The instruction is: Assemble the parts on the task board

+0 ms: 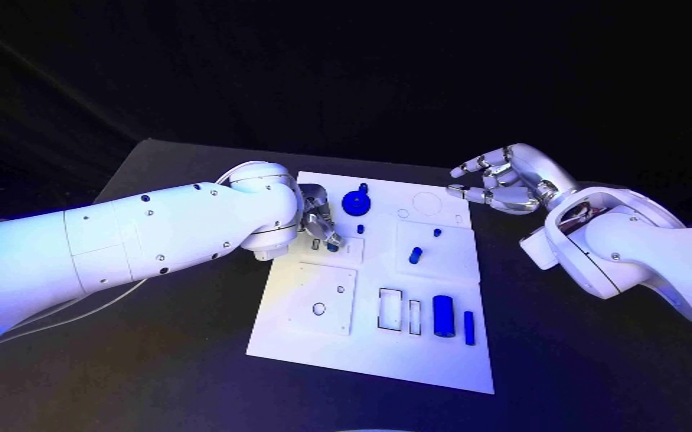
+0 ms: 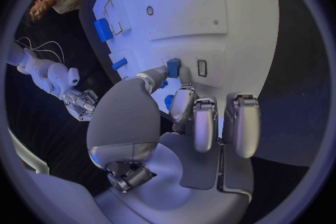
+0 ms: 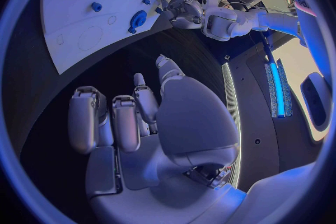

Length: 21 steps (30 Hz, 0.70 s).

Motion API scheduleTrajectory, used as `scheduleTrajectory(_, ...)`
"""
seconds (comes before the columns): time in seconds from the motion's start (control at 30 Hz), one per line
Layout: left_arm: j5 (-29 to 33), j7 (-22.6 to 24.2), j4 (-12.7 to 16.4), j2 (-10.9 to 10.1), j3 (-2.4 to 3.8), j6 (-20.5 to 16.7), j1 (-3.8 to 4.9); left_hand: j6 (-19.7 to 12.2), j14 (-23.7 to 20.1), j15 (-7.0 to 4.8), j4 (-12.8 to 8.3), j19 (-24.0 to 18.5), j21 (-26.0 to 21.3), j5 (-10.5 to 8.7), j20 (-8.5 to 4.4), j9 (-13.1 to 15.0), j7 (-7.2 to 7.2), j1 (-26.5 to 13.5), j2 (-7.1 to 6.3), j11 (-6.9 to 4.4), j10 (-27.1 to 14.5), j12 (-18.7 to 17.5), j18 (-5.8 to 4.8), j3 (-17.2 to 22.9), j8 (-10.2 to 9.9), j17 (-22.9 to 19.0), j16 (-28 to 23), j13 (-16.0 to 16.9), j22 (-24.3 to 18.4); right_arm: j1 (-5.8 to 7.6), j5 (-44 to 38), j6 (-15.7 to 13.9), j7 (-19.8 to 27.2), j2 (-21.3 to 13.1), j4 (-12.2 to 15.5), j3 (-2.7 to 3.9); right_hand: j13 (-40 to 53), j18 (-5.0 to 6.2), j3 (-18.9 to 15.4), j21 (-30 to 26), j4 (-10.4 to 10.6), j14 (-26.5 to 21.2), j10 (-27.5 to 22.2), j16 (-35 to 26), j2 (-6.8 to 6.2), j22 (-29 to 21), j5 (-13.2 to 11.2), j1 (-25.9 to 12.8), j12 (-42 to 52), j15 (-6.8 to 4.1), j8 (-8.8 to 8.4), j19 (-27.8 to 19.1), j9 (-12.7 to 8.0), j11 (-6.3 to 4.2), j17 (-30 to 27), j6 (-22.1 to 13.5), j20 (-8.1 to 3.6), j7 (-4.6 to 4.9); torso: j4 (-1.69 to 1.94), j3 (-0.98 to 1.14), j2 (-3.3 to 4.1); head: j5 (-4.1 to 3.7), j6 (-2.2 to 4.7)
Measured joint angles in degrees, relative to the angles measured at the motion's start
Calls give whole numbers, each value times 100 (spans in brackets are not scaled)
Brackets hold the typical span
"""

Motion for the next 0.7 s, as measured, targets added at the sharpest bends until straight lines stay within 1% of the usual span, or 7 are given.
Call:
scheduleTrajectory(0.03,-1,0,-2,1,0,1,0,1,0,0,18,0,0,0,0,0,-1,0,0,0,0,0,0,-18,0,0,0,0,0,0,0,0,0,0,1,0,0,0,-1,0,-1,-3,0,-7,0,0,0,0,0,-3,0,0,0,0,0,0,0,0,1,0,0,1,2)
scheduleTrajectory(0.1,-3,-1,-7,3,0,2,-1,63,0,0,49,0,0,0,0,0,-62,-24,24,-3,3,23,0,-99,0,0,0,7,0,0,0,0,0,-1,3,0,0,0,-16,0,-16,-21,0,-23,0,0,0,0,0,-22,0,0,0,0,0,0,0,0,1,0,0,2,4)
scheduleTrajectory(0.13,-4,-2,-9,3,0,3,-1,75,0,0,66,0,0,0,0,14,-50,-32,32,-9,9,30,0,-147,-1,0,0,11,0,0,0,0,0,-2,4,0,0,0,-16,0,-16,-21,0,-22,0,0,0,0,0,-21,0,0,0,0,0,0,0,0,1,0,0,3,6)
scheduleTrajectory(0.2,-6,-5,-13,4,-2,6,-2,248,0,0,118,0,0,0,0,40,-184,-37,38,-11,10,40,0,-270,-22,0,0,20,0,0,0,0,0,-3,5,0,0,0,-16,0,-16,-21,0,-23,0,0,0,0,0,-22,0,0,0,0,0,0,0,0,1,0,0,3,7)
scheduleTrajectory(0.23,-8,-7,-17,3,-3,8,-2,298,0,0,145,0,0,0,0,48,-215,-37,38,-11,10,40,-1,-354,-35,0,0,25,0,0,0,0,0,-4,5,0,0,0,-16,0,-16,-21,0,-22,0,-1,0,0,0,-21,0,0,0,0,0,0,0,0,1,0,0,3,8)
scheduleTrajectory(0.4,-10,-11,-20,4,-3,19,-3,327,0,0,275,21,0,0,-21,45,-244,-59,64,-11,9,40,0,-666,-46,0,0,44,0,0,0,-1,0,-10,9,0,1,0,-17,-7,-14,-21,0,-22,0,-1,0,0,0,-21,0,0,-1,0,3,0,0,0,1,1,0,1,8)
scheduleTrajectory(0.7,-10,-11,-33,10,-3,32,-4,327,0,0,385,21,0,0,-21,45,-246,-102,108,-11,9,40,0,-875,-65,-1,0,53,0,0,0,-3,-1,-18,16,0,-10,0,-32,-21,1,-21,0,-23,0,-1,0,0,0,-21,0,0,-1,0,4,0,0,0,1,1,0,-5,2)
